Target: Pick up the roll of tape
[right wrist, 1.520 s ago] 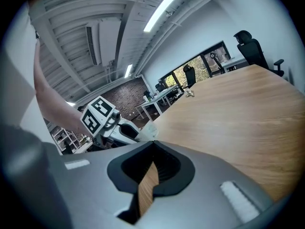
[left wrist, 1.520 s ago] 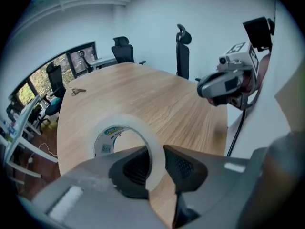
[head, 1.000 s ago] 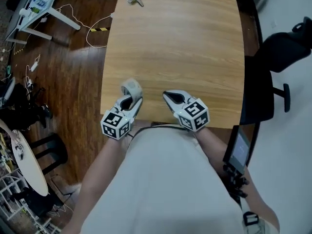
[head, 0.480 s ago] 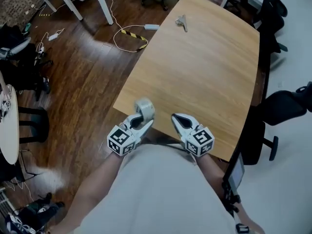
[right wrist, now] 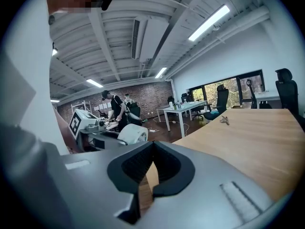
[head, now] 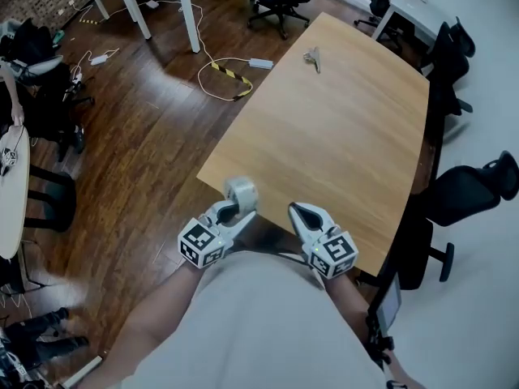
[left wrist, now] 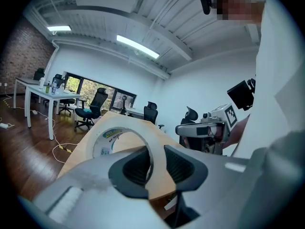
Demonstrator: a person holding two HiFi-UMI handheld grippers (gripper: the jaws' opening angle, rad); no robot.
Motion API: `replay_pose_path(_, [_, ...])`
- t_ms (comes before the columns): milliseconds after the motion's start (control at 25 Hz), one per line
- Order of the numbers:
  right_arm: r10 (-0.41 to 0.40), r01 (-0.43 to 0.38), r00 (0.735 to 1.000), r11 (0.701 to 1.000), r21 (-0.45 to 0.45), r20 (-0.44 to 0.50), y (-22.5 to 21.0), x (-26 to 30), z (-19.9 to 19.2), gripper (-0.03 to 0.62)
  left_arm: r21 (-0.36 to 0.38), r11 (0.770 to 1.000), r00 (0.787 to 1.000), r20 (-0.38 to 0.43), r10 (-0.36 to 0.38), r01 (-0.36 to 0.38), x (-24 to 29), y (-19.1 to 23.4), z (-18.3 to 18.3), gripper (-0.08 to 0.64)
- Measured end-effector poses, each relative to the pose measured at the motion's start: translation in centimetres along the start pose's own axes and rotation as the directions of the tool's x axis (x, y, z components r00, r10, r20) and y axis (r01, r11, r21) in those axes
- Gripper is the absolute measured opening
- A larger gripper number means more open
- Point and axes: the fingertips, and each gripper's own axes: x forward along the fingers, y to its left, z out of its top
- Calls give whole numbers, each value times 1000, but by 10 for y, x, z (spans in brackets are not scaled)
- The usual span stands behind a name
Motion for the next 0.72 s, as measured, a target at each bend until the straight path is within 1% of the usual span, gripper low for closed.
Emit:
replay_pose_path(280, [-18,19,1000,1000,-17,24,25,-11,1,2,7,1000,1000,17,-16,16,-19,-16,-6,102])
replay_pose_path(440, [-31,31,998,999,-8,49,38,-17,-2,2,7,1000,999,21,-26,26,-31,-27,-11,101])
replay_pose_path(560, [-29,29,999,1000,0,46,46,-20,-11,2,3,1000,1000,17,-26,26,-35,-32,-19,103])
replay_pose_path(720, [-40,40,999,999,-12,29,56,-29,-16,2,-16,1000,1000,4,-21,21,-42,-40,-30,103])
